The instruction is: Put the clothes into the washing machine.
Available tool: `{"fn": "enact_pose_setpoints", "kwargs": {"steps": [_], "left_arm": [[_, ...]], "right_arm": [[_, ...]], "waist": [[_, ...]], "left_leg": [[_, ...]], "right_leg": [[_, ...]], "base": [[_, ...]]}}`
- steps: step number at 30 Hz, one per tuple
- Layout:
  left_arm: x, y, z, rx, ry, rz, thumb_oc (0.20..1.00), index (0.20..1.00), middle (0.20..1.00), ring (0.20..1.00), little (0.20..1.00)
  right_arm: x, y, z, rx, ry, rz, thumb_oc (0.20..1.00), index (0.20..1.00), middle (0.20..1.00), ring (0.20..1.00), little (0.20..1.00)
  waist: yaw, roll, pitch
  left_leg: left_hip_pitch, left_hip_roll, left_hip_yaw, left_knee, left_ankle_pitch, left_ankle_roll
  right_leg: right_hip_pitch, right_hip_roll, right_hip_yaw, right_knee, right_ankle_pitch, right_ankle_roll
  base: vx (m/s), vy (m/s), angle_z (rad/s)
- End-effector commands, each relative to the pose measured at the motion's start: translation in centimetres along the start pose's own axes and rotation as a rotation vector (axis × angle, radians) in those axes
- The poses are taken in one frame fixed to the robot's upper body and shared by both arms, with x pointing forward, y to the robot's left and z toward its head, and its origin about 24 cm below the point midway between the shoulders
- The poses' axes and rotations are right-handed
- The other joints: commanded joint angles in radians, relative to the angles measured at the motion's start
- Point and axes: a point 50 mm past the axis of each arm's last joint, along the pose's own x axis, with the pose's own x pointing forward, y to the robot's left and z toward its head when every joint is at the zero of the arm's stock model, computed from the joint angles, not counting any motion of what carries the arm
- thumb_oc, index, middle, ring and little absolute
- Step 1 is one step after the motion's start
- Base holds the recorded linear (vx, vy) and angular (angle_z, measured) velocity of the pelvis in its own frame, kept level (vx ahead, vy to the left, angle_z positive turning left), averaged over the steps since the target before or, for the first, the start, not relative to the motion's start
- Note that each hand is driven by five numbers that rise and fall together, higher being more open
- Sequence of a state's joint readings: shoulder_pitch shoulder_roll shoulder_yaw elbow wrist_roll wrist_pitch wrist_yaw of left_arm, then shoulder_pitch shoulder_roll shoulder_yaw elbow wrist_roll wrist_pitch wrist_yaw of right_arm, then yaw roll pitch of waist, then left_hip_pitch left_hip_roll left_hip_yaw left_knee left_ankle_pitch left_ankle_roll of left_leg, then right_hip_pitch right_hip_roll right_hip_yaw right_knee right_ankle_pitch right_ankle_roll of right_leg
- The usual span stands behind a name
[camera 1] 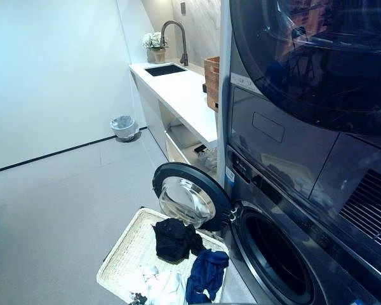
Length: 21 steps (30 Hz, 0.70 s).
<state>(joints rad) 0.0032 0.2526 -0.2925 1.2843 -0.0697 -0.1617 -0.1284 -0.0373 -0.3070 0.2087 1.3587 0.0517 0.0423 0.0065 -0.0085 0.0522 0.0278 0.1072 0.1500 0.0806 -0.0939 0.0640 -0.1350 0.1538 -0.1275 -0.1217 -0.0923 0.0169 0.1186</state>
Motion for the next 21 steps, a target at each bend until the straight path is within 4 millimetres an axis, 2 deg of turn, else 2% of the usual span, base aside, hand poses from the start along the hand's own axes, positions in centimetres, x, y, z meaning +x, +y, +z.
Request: {"fn": "enact_pose_setpoints", "kwargs": {"steps": [1, 21], "left_arm": [[0.46, 1.61, 2.87, 0.054, -0.053, 0.044, 1.0, 1.0, 1.0, 1.0, 1.0], [0.43, 1.7, 2.82, 0.028, -0.051, 0.034, 1.0, 1.0, 1.0, 1.0, 1.0]], "right_arm": [[0.08, 0.1, 3.03, 0.018, -0.054, -0.007, 1.0, 1.0, 1.0, 1.0, 1.0], [0.09, 0.4, 2.99, 0.016, -0.056, -0.003, 1.0, 1.0, 1.0, 1.0, 1.0]], "waist": [[0.03, -0.052, 0.056], [0.028, -0.056, 0.058]], "left_leg": [[0.031, -0.017, 0.013, 0.007, -0.046, 0.045], [0.027, -0.018, 0.012, 0.007, -0.043, 0.046]], "right_leg": [[-0.028, -0.062, -0.011, 0.021, 0.033, 0.022], [-0.032, -0.06, -0.006, 0.022, 0.034, 0.022]], "base": [[0.0, 0.0, 0.0], [0.0, 0.0, 0.0]]}}
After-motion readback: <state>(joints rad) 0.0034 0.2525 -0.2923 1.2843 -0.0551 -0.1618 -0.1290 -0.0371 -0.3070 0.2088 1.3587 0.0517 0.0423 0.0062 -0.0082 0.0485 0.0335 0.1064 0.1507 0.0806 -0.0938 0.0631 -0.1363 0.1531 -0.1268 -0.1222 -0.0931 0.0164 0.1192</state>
